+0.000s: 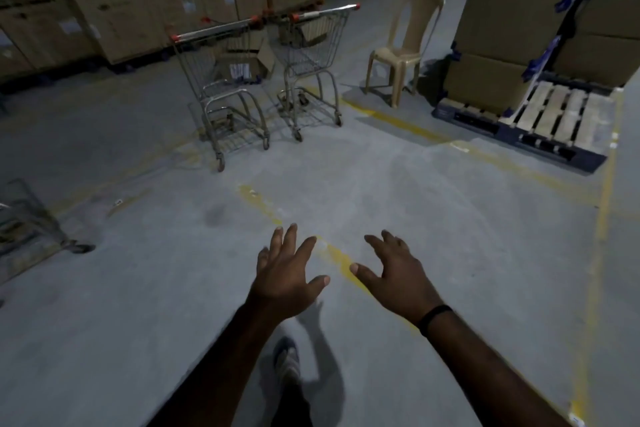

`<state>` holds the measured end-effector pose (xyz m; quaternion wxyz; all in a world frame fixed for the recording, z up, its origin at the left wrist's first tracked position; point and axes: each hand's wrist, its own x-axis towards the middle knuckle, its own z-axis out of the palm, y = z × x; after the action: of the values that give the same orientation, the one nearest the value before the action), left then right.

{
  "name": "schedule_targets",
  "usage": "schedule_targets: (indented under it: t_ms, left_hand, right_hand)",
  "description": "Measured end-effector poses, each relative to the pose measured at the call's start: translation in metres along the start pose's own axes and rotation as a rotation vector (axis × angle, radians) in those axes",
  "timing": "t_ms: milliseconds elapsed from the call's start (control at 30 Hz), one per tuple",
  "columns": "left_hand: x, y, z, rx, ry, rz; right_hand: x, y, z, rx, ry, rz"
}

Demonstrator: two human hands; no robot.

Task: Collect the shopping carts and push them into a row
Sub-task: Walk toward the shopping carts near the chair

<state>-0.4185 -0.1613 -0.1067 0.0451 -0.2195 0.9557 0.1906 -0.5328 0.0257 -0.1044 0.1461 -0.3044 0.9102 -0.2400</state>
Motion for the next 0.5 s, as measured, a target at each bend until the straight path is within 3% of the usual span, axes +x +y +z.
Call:
schedule_targets:
  t_ms: [133,500]
  left_hand:
    - [0.106,-0.029,-0.023,0.004,-0.006,0.042]
    - [0.375,-0.064,-0.135,0.006,-0.021,0.136]
  right_hand:
    - [0.106,-0.016,-0.008,-0.155,-0.039,-0.035]
    - [0.370,-0.060,-0.060,-0.182,0.019,0.011]
